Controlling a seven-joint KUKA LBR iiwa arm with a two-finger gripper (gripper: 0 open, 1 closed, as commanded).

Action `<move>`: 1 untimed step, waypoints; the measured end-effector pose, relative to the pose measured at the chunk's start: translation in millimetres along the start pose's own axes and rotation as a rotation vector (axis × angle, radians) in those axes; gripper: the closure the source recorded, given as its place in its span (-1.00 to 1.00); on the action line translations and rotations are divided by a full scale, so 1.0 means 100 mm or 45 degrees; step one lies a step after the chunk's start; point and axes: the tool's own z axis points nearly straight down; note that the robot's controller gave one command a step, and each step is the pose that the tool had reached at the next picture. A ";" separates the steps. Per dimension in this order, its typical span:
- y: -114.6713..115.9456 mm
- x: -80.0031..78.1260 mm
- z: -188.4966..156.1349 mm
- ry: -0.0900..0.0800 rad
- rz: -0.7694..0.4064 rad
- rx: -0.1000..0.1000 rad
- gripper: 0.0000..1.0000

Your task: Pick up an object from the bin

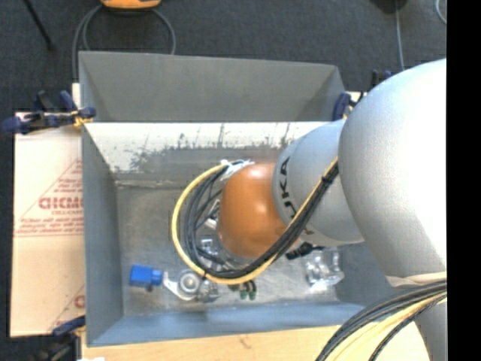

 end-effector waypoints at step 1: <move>0.17 -0.05 -0.71 -0.003 0.003 -0.003 1.00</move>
Offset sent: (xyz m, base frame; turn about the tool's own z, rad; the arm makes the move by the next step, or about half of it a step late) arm 0.0010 0.0165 0.0664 0.0061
